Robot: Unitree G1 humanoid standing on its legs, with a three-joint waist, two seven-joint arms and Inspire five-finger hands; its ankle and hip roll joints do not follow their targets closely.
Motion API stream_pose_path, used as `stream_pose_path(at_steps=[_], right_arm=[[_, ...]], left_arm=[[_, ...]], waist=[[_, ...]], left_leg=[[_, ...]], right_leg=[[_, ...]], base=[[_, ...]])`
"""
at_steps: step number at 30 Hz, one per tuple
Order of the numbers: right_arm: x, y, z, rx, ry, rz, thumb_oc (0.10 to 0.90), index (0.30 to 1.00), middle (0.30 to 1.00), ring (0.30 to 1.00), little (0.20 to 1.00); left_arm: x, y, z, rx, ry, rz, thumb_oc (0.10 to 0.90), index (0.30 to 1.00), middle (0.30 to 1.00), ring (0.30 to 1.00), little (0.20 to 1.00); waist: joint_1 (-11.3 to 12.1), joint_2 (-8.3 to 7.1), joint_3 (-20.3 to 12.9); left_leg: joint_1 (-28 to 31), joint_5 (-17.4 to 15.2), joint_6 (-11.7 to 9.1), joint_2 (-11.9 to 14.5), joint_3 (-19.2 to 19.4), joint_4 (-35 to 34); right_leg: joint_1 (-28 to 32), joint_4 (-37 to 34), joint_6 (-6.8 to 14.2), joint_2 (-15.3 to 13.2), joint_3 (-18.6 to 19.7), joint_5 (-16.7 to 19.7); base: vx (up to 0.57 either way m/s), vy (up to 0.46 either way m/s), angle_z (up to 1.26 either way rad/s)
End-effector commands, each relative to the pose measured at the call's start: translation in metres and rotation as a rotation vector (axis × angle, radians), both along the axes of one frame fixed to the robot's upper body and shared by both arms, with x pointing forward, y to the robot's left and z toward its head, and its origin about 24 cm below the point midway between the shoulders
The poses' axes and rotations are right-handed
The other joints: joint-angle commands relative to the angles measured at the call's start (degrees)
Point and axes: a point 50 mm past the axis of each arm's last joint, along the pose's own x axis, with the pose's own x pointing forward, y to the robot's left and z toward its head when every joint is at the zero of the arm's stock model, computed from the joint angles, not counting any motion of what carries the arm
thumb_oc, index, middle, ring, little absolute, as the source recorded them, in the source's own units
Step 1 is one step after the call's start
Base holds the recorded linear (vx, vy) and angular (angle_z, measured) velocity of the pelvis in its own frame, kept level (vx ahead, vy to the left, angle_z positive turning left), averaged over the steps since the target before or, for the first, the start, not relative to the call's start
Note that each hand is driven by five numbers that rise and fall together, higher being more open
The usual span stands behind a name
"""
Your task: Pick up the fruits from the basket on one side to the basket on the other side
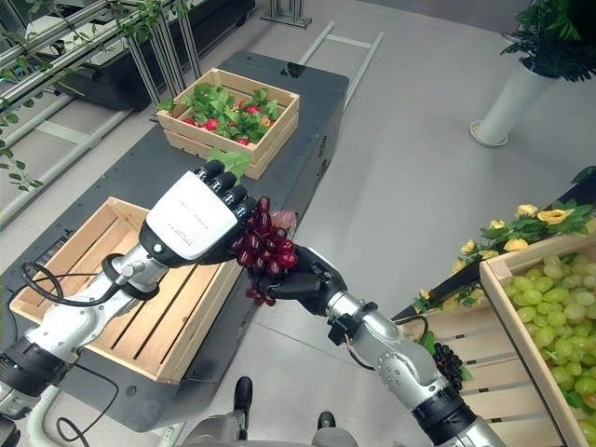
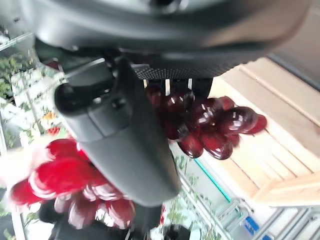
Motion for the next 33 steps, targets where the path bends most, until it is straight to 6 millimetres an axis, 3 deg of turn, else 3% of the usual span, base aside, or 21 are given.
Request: stream_pose_path(at_steps=[1, 8, 11, 12, 13, 16, 25, 33], right_arm=[[0.001, 0.019, 0.024, 0.098, -0.124, 0.047, 0.4, 0.3, 0.3, 0.3, 0.3], [0.004, 0.015, 0.022, 0.11, -0.118, -0.034, 0.4, 0.3, 0.3, 0.3, 0.3], [0.004, 0.01, 0.021, 0.12, -0.12, -0.078, 0.4, 0.3, 0.3, 0.3, 0.3], [0.004, 0.01, 0.021, 0.119, -0.121, -0.083, 0.4, 0.3, 0.3, 0.3, 0.3], [0.005, 0.004, 0.022, 0.1, -0.148, -0.131, 0.4, 0.3, 0.3, 0.3, 0.3], [0.005, -0.003, 0.024, 0.093, -0.168, -0.178, 0.4, 0.3, 0.3, 0.3, 0.3], [0.006, -0.031, 0.044, 0.065, -0.342, -0.365, 0.4, 0.3, 0.3, 0.3, 0.3], [0.004, -0.044, 0.055, 0.091, -0.423, -0.468, 0.4, 0.3, 0.3, 0.3, 0.3]], left_arm=[[0.0, -0.013, 0.023, -0.156, -0.127, -0.069, 0.4, 0.3, 0.3, 0.3, 0.3], [0.002, -0.011, 0.019, -0.175, -0.09, -0.047, 0.4, 0.3, 0.3, 0.3, 0.3], [0.003, -0.008, 0.018, -0.162, -0.035, 0.007, 0.563, 0.545, 0.545, 0.545, 0.545], [0.003, -0.007, 0.017, -0.16, -0.031, 0.012, 0.596, 0.594, 0.594, 0.594, 0.594], [0.005, -0.001, 0.016, -0.157, 0.007, 0.067, 0.8, 0.9, 0.9, 0.9, 0.9], [0.007, 0.007, 0.014, -0.167, 0.036, 0.124, 0.8, 0.9, 0.9, 0.9, 0.9], [0.005, 0.062, 0.011, -0.361, 0.05, 0.357, 0.8, 0.9, 0.9, 0.9, 0.9], [-0.002, 0.103, -0.001, -0.523, 0.074, 0.554, 0.8, 0.9, 0.9, 0.9, 0.9]], waist=[[0.61, 0.73, -8.07], [0.6, 0.79, -8.17], [0.58, 0.84, -8.22], [0.56, 0.85, -8.21], [0.5, 0.93, -8.14], [0.4, 1.02, -8.04], [0.74, 1.55, -7.53], [1.14, 1.9, -7.5]], left_leg=[[7.35, -11.07, -0.05, 0.68, 0.54, 0.09], [7.42, -11.16, 0.04, 0.56, 0.6, 0.09], [7.4, -11.23, 0.12, 0.51, 0.8, 0.09], [7.39, -11.22, 0.14, 0.49, 0.81, 0.09], [7.4, -11.18, 0.22, 0.45, 0.93, 0.09], [7.45, -11.2, 0.25, 0.43, 1.17, 0.09], [7.34, -11.36, 0.64, 0.03, 1.66, 0.09], [7.19, -11.51, 0.89, -0.38, 1.9, 0.09]], right_leg=[[-6.26, -0.03, -1.84, 1.01, 0.97, 6.22], [-6.36, -0.03, -1.77, 0.96, 1.23, 6.32], [-6.45, -0.03, -1.66, 0.95, 1.44, 6.31], [-6.47, -0.03, -1.66, 0.95, 1.48, 6.33], [-6.56, -0.03, -1.62, 0.91, 1.69, 6.43], [-6.67, -0.03, -1.52, 0.83, 1.9, 6.54], [-7.25, -0.03, -1.17, 0.3, 2.86, 7.09], [-7.68, -0.03, -0.78, -0.41, 3.14, 7.48]], base=[[0.0, 0.0, 0.0], [0.0, 0.0, 0.0], [0.0, 0.0, 0.0], [0.0, 0.0, 0.0], [0.0, 0.0, 0.0], [-0.02, 0.036, -0.04], [-0.03, 0.039, -0.08], [-0.04, 0.069, -0.03]])
